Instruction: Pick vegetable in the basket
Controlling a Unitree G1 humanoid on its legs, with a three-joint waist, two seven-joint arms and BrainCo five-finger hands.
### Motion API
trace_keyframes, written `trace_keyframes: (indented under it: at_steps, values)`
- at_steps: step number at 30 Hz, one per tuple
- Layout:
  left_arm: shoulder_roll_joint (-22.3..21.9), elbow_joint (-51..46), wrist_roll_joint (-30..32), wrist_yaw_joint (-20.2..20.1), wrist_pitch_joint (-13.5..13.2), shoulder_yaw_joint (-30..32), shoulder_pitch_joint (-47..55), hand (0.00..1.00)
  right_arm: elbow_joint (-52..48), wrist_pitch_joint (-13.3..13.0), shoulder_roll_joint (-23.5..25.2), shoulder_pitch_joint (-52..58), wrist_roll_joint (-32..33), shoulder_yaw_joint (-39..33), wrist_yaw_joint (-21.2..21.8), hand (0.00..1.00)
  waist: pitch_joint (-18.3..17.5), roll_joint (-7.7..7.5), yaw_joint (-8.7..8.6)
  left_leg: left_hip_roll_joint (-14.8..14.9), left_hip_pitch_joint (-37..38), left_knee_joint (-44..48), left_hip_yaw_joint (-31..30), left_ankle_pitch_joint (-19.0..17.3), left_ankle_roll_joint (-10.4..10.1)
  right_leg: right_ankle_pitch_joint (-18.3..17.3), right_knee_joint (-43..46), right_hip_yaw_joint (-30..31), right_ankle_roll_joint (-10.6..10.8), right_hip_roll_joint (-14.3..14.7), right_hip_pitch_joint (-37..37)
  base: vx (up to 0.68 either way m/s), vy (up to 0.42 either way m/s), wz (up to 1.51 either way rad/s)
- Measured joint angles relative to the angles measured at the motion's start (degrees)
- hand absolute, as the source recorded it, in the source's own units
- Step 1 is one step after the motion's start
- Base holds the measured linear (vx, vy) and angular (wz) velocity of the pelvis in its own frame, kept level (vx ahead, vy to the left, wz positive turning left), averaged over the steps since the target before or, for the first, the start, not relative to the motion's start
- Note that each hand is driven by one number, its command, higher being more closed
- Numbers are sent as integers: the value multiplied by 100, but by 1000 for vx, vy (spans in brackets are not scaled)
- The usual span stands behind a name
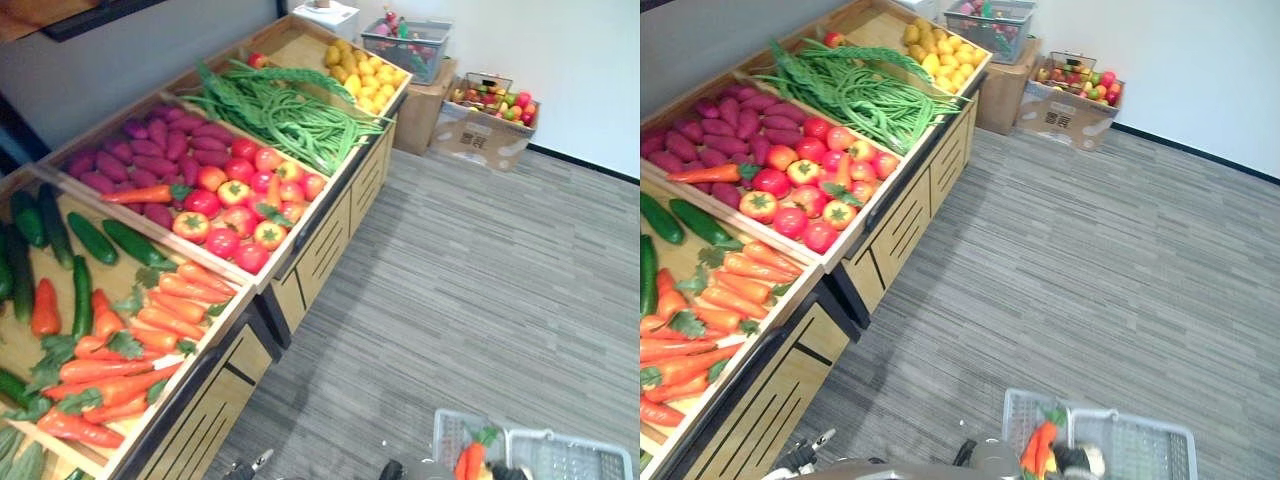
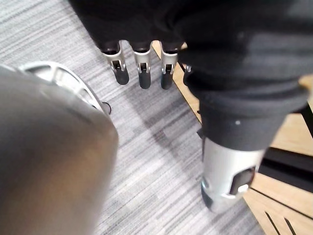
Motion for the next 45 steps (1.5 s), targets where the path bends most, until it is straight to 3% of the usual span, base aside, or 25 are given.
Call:
trace_keyframes:
  at_steps: [7,8,9,10,12,14,16,21,23,30,32,33,34,35,37,38,45]
  values:
    - [-88,-4,67,0,-45,-227,-32,0,-42,-8,54,204,89,105,7,100,-22,34,-134,152,57,103,-82,287,-47,119,-636,161,-149,357,229,-159,-117,-18]
    - [-141,-20,36,12,-164,-270,-28,0,-36,-46,-51,90,86,202,12,100,-10,39,-74,142,-131,514,-1360,252,-41,181,-672,675,-204,385,224,-218,-36,-136]
    - [-188,-28,34,27,-220,-310,-31,0,-16,-49,-171,10,83,295,15,100,11,98,20,-55,-136,396,-2251,227,-59,218,-671,1003,-198,386,177,-184,-4,-169]
    - [-190,-33,38,36,-242,-379,-25,0,-18,-62,-212,-39,81,306,15,100,1,156,38,-200,-126,331,-2715,231,-55,244,-664,1233,-167,391,125,-90,57,-142]
    - [-220,18,37,58,-240,-499,-11,0,-19,-81,-381,-66,79,392,17,100,-54,269,11,-361,-102,182,-3385,238,-48,338,-678,1666,-50,397,-5,-45,96,-105]
    - [-238,12,27,65,-244,-487,-14,0,-14,-74,-410,-50,84,397,17,100,-64,264,27,-471,-102,180,-3752,225,-64,453,-759,1885,6,397,-77,-1,110,-68]
    - [-221,12,26,73,-301,-474,-15,0,29,-58,-403,-61,87,512,46,100,-107,275,36,-640,-104,177,-4121,220,-63,789,-1122,2282,98,383,-98,19,156,-83]
    - [-189,69,62,71,-354,-550,-18,0,48,-44,-378,95,87,757,66,100,-141,296,19,-853,-127,191,-4295,56,16,1259,-1601,2696,160,335,-87,4,143,-51]
    - [-180,119,206,76,-460,-662,-34,0,177,-44,-330,157,111,769,-9,100,-157,320,12,-873,-102,183,-4481,-96,13,1295,-1620,2732,210,325,-87,-17,144,-13]
    - [-173,239,239,4,-462,-724,-134,0,256,-124,-258,129,334,767,-107,100,-161,260,18,-993,3,-14,-4561,-401,151,1348,-1328,2760,274,329,-343,-51,94,-9]
    - [-187,227,223,-4,-466,-721,-134,0,257,-185,-256,32,333,766,-115,100,-139,285,47,-907,-23,-42,-4353,-592,215,1347,-1034,2604,272,367,-627,-112,43,-39]
    - [-190,211,216,-2,-465,-715,-127,0,255,-202,-238,-59,331,768,-115,100,-86,320,77,-875,-19,-108,-4189,-710,269,1250,-784,2212,128,318,-808,-174,8,-46]
    - [-192,157,208,0,-462,-719,-128,0,256,-189,-211,-149,333,732,-122,100,-34,311,95,-872,-26,-134,-4033,-713,278,973,-409,1692,-192,139,-952,-180,5,-45]
    - [-192,129,202,3,-463,-714,-119,0,256,-183,-206,-163,334,727,-118,100,-21,305,101,-863,-9,-138,-3957,-713,278,882,-196,1445,-275,44,-1002,-140,8,-59]
    - [-146,29,173,10,-478,-713,-37,0,266,-158,-127,-136,334,734,-104,100,19,257,194,-850,212,-197,-3723,-721,263,809,119,1029,-223,-72,-989,-49,-29,-62]
    - [-133,0,165,13,-484,-706,10,0,262,-175,-76,-134,333,742,-106,100,27,260,188,-838,258,-172,-3635,-736,223,864,51,1024,-103,-12,-978,14,-65,-42]
    - [-135,-9,160,49,-542,-704,-4,0,268,-174,-64,-3,402,730,-115,100,161,280,172,-537,268,45,-3629,-935,-26,800,-283,1063,-141,376,-779,15,-99,-14]
